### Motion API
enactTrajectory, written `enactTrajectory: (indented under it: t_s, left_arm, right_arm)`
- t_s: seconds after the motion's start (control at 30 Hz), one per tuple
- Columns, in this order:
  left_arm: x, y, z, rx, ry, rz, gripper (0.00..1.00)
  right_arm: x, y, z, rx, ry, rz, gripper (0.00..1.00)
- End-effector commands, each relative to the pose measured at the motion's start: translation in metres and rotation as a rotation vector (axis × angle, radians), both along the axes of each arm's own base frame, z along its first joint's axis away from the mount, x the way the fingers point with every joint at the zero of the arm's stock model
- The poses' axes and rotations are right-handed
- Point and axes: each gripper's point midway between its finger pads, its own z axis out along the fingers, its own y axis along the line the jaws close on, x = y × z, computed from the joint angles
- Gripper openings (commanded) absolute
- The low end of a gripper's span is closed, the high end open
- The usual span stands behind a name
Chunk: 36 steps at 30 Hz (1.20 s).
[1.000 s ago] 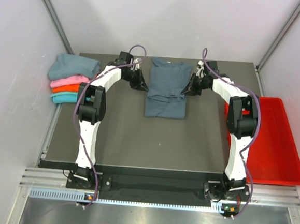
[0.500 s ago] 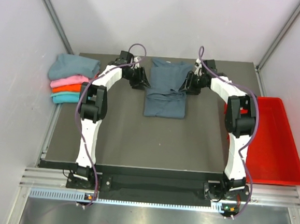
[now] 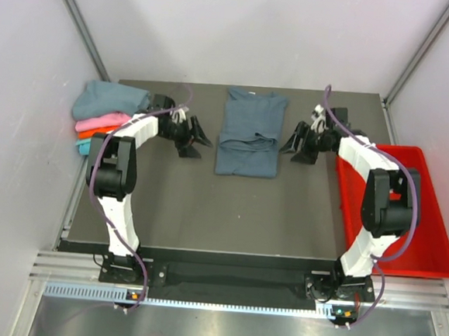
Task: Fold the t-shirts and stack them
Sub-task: Fold the tshirt
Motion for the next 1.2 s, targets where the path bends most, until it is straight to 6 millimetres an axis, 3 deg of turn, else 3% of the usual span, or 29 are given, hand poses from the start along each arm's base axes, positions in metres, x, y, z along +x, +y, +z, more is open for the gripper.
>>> enactTrajectory:
  t_s: [0.0, 0.13, 0.33, 0.63, 0.83, 1.17]
  left_arm:
    - [-0.023, -0.016, -0.013, -0.08, 0.095, -0.016, 0.72]
    - [-0.031, -0.022, -0.028, -0.087, 0.147, -0.018, 0.71]
    - [-0.03, -0.03, -0.038, -0.079, 0.167, -0.025, 0.71]
    - [-0.033, -0.051, -0.053, -0.085, 0.201, -0.05, 0.7]
    - [-0.03, -0.054, -0.062, -0.075, 0.212, -0.05, 0.68]
    - [-0.022, -0.055, -0.067, -0.074, 0.206, -0.052, 0.57]
  right_arm:
    - [-0.031, 0.022, -0.02, 0.101, 0.132, 0.042, 0.64]
    - [-0.055, 0.036, -0.045, 0.117, 0.236, 0.075, 0.64]
    - [-0.057, 0.044, -0.059, 0.128, 0.272, 0.077, 0.64]
    - [-0.048, 0.047, -0.073, 0.12, 0.291, 0.06, 0.63]
    - [-0.039, 0.047, -0.08, 0.109, 0.285, 0.046, 0.59]
    - [-0.019, 0.047, -0.085, 0.08, 0.249, 0.041, 0.47]
